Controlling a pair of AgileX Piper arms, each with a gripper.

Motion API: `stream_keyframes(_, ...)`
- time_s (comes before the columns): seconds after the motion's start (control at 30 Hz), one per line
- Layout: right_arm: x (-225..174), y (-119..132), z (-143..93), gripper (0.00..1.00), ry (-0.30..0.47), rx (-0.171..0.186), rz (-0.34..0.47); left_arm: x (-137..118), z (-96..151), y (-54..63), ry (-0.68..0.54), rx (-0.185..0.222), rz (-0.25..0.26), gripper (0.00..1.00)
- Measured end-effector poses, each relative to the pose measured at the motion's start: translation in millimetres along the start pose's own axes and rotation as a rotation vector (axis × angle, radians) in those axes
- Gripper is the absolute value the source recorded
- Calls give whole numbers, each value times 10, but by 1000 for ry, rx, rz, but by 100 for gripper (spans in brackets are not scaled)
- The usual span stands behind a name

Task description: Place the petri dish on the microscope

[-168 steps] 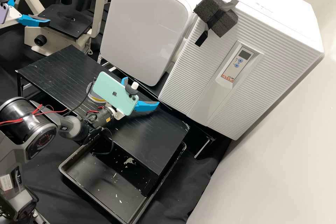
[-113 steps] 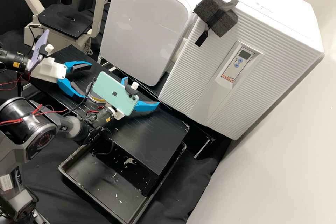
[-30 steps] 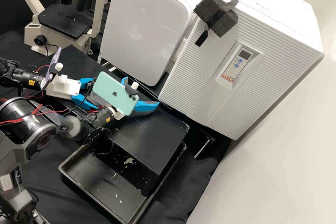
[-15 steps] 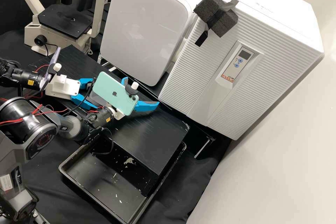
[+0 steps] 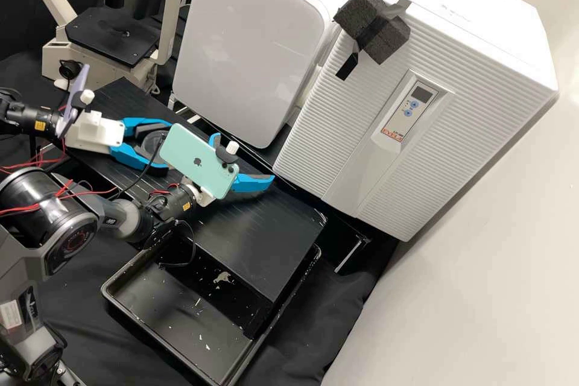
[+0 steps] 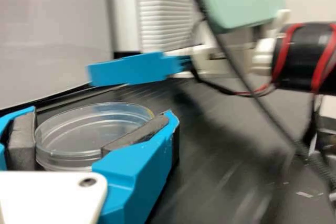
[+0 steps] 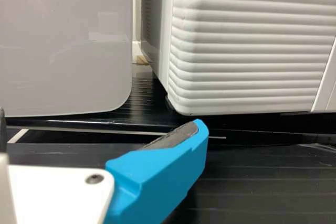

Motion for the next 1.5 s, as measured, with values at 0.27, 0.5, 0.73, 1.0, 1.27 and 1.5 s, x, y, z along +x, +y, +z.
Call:
stream_keyframes(0.27,0,0,0,100,0,0,0,-393,-348,188,146,-74,-3,0)
stream_keyframes(0.5,0,0,0,100,0,0,0,-729,-535,473,232,-137,87,0)
stream_keyframes(0.73,0,0,0,100,0,0,0,-1029,-787,736,341,-135,192,0)
stream_keyframes(1.0,0,0,0,100,0,0,0,-1165,-1160,789,505,-127,232,0)
stream_keyframes(1.27,0,0,0,100,0,0,0,-1049,-1425,795,594,-121,181,0)
stream_keyframes(1.5,0,0,0,100,0,0,0,-885,-1604,806,640,-114,134,0)
